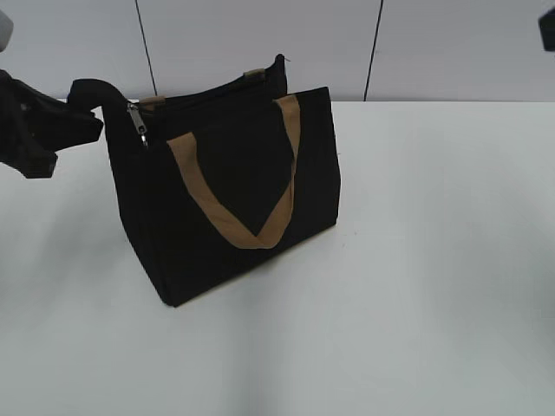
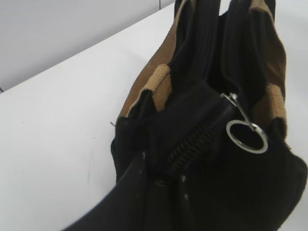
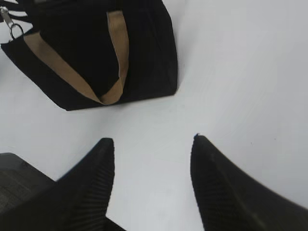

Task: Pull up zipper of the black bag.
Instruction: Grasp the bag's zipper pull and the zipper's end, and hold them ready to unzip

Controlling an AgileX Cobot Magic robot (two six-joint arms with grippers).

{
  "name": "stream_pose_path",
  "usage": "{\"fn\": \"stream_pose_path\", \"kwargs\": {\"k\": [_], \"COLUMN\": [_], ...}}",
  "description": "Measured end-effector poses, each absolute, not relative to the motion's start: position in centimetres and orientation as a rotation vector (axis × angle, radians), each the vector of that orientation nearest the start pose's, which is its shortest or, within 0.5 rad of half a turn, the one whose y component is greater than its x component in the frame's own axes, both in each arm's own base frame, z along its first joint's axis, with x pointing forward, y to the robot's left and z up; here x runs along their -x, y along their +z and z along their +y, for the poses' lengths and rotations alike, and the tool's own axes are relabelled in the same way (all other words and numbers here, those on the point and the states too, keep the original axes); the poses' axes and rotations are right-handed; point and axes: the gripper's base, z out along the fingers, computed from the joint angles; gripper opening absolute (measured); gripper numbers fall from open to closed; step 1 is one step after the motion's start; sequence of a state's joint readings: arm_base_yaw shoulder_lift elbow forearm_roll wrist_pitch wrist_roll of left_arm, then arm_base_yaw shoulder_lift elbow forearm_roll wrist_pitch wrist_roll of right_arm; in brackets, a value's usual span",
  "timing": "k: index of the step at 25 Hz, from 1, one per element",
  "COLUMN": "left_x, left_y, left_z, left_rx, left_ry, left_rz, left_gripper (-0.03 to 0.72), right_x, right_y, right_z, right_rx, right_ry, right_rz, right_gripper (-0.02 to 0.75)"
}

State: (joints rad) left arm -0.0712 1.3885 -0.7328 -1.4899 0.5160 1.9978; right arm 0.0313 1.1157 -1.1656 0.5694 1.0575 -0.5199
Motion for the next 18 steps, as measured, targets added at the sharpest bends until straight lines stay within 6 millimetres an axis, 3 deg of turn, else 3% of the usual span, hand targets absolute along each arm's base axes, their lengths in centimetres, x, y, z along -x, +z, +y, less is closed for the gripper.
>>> {"fn": "stream_pose_path", "kwargs": {"k": [5, 9, 18], "left_x": [-26.8, -26.4, -24.5], "left_y": [24.8, 24.6, 26.2], "left_z": [-6.4, -6.3, -6.5], "left_rx": [-0.799, -0.765, -0.852], "left_ry": [-0.346, -0.375, -0.404], "left_rz": [1.963, 2.042, 2.021], "left_gripper": [0.075, 0.074, 0.074], "right_x": [-24.1, -26.7, -29.7], "right_y": [40.4, 40.6, 38.0], "right_z": [8.9, 13.6, 25.5], "right_rx": [0.680, 0.814, 1.090], "right_ry": [0.561, 0.578, 0.543], "right_rz": [2.248, 2.247, 2.241], "right_gripper": [0.389, 0.377, 0.332]}}
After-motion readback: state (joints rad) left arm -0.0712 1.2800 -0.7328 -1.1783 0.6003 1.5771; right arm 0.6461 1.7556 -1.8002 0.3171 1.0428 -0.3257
